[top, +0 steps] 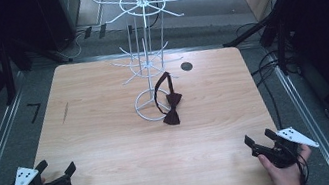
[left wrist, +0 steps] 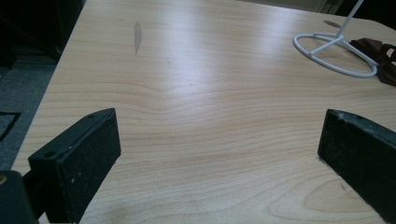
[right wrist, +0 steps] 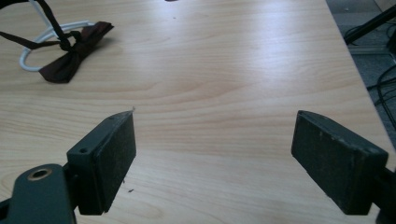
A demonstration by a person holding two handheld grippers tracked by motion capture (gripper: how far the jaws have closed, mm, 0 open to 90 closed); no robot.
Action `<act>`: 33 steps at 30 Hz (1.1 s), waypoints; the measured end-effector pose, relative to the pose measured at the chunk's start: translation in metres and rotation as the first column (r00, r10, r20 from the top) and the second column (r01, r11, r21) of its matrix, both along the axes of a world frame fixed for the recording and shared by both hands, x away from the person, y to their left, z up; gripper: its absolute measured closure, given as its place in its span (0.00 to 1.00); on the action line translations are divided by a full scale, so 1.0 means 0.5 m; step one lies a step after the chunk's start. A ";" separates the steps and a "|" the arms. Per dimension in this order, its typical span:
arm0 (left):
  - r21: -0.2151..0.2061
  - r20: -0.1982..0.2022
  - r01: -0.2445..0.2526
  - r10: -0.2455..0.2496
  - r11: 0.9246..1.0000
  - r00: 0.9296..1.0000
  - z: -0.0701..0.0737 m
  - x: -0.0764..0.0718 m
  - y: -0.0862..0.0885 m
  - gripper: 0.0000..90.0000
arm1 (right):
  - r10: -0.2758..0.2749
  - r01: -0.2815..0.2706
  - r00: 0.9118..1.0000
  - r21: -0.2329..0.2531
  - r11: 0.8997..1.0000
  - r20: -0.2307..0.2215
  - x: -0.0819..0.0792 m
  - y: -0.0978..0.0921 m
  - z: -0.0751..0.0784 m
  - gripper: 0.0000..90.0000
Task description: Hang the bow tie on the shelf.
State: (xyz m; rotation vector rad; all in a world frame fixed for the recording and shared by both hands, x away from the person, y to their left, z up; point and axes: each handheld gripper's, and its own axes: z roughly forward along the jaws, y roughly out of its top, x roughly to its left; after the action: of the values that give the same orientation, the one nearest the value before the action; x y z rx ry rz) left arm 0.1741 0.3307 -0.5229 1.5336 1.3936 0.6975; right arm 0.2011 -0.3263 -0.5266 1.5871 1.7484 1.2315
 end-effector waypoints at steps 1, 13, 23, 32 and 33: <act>0.000 0.000 0.000 0.000 1.000 1.000 0.000 0.000 0.000 0.00 | 0.000 0.000 1.000 0.000 1.000 0.000 0.000 0.000 0.000 0.16; -0.033 -0.006 0.011 -0.011 0.999 1.000 -0.001 0.000 0.006 0.00 | -0.072 0.071 0.997 -0.015 0.997 -0.035 -0.023 -0.077 -0.043 0.15; -0.036 -0.005 0.011 -0.011 0.999 1.000 -0.001 -0.002 0.007 0.00 | -0.132 0.134 0.990 0.036 0.990 -0.056 -0.038 -0.122 -0.050 0.16; -0.034 -0.005 0.009 -0.009 0.999 1.000 -0.001 -0.002 0.007 0.00 | -0.144 0.144 0.987 0.000 0.990 -0.075 -0.036 -0.113 -0.054 0.17; -0.035 -0.006 0.009 -0.009 0.999 1.000 -0.001 -0.002 0.007 0.00 | -0.147 0.147 0.986 0.002 0.989 -0.078 -0.037 -0.114 -0.054 0.17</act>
State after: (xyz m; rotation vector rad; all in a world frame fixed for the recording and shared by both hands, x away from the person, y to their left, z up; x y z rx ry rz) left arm 0.1732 0.3342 -0.5233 1.5153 1.3955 0.6606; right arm 0.1828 -0.3831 -0.5535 1.7563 1.6414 1.1213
